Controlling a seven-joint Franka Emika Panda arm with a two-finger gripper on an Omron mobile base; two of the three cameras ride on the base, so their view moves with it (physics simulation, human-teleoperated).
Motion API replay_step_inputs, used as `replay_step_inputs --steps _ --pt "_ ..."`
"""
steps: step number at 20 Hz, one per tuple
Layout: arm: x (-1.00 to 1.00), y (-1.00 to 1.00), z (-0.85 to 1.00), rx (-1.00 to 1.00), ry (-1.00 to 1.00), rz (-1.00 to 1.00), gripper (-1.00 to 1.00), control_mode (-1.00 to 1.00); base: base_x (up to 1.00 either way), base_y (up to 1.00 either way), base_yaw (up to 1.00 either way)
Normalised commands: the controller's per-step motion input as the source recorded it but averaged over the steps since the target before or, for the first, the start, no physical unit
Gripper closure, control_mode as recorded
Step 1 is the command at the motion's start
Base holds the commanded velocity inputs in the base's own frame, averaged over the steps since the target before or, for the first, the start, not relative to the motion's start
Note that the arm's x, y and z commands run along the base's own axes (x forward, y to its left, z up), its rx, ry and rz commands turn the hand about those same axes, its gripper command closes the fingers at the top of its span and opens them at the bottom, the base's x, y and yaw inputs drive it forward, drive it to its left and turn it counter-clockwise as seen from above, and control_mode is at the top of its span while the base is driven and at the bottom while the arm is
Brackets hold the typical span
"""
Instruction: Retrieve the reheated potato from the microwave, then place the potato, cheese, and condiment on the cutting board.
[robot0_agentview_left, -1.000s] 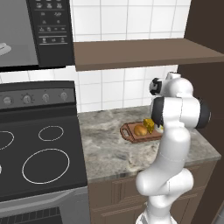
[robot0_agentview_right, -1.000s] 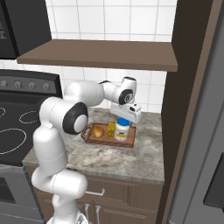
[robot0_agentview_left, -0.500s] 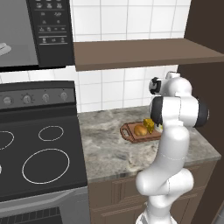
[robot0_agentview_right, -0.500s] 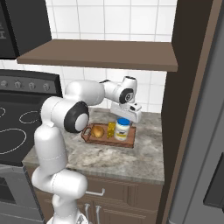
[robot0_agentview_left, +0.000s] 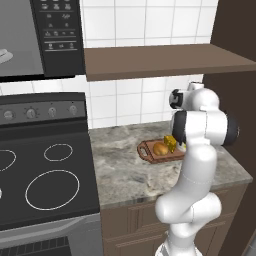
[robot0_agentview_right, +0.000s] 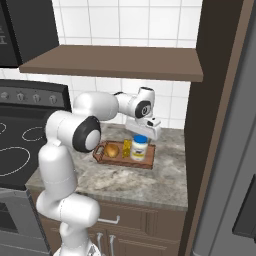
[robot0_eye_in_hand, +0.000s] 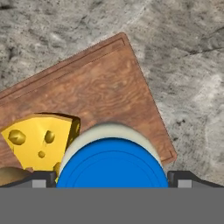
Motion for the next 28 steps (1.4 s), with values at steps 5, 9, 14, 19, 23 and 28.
replay_step_inputs --steps 5,9,14,19,23,28 --pt "-0.18 -0.01 0.00 0.00 -0.01 0.00 -1.00 -1.00 0.00 0.00 0.00" --pt "-0.09 -0.02 0.02 0.00 -0.01 0.00 -1.00 -1.00 0.00 0.00 0.00" --pt "0.01 0.00 0.02 0.00 -0.08 0.00 -1.00 -1.00 0.00 0.00 0.00" --pt "0.09 0.00 0.00 0.00 -0.15 0.00 -1.00 -1.00 0.00 0.00 0.00" --pt "0.03 0.00 -0.04 -0.03 -0.20 0.00 -1.00 -1.00 0.00 0.00 0.00" --pt "0.08 0.00 -0.14 -0.04 -0.10 0.00 -1.00 -1.00 0.00 0.00 0.00"
